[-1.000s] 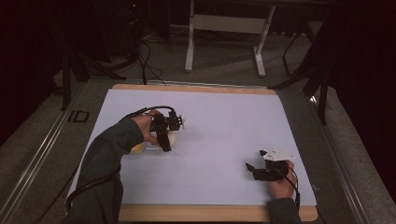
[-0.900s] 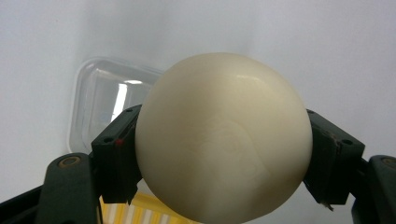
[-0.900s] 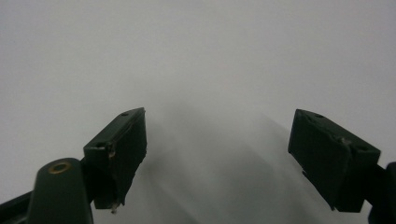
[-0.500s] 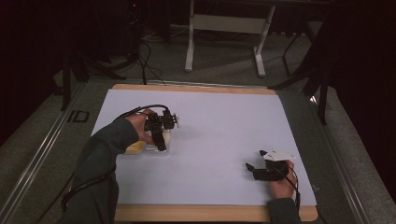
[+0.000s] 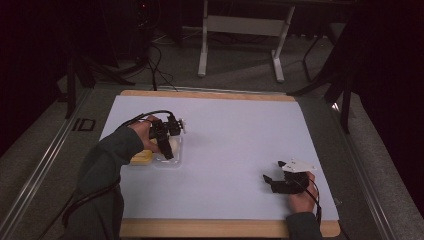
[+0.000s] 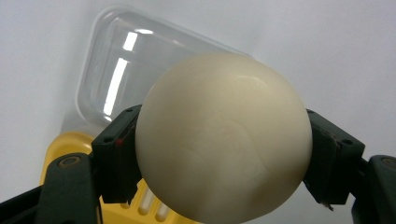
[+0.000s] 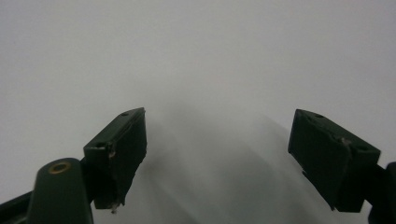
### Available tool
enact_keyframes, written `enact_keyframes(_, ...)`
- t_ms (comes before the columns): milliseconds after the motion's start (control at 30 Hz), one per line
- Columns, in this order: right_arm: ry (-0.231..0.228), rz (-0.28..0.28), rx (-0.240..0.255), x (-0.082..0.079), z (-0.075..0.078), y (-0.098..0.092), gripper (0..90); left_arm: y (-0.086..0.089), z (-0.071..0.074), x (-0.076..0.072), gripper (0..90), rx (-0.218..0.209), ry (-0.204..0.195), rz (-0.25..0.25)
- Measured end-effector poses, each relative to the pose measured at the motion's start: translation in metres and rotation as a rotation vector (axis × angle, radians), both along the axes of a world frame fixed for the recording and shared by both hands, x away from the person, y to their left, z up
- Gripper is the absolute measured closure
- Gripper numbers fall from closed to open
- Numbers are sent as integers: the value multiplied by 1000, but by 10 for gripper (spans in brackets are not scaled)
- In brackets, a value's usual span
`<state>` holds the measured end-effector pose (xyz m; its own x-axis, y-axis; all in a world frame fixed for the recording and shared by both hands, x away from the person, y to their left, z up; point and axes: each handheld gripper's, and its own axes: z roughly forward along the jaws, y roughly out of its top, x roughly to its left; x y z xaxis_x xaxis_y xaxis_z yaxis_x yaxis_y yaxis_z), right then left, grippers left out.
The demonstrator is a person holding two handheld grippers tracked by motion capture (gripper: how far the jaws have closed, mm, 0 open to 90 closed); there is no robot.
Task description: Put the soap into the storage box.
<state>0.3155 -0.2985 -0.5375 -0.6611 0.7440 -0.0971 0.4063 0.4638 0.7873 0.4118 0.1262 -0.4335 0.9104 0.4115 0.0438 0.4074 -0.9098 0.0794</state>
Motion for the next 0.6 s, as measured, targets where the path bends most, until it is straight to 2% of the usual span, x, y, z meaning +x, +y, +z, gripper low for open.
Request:
enact_keyframes(167,0,-1,1,0,0,0,190,5,-1,2,252,-4,-2,28)
enact_keyframes(267,-1,-1,0,0,0,0,190,8,-1,3,252,-12,-20,47)
enact_keyframes(600,-4,-1,-2,0,0,0,190,15,-2,6,252,-29,-10,88)
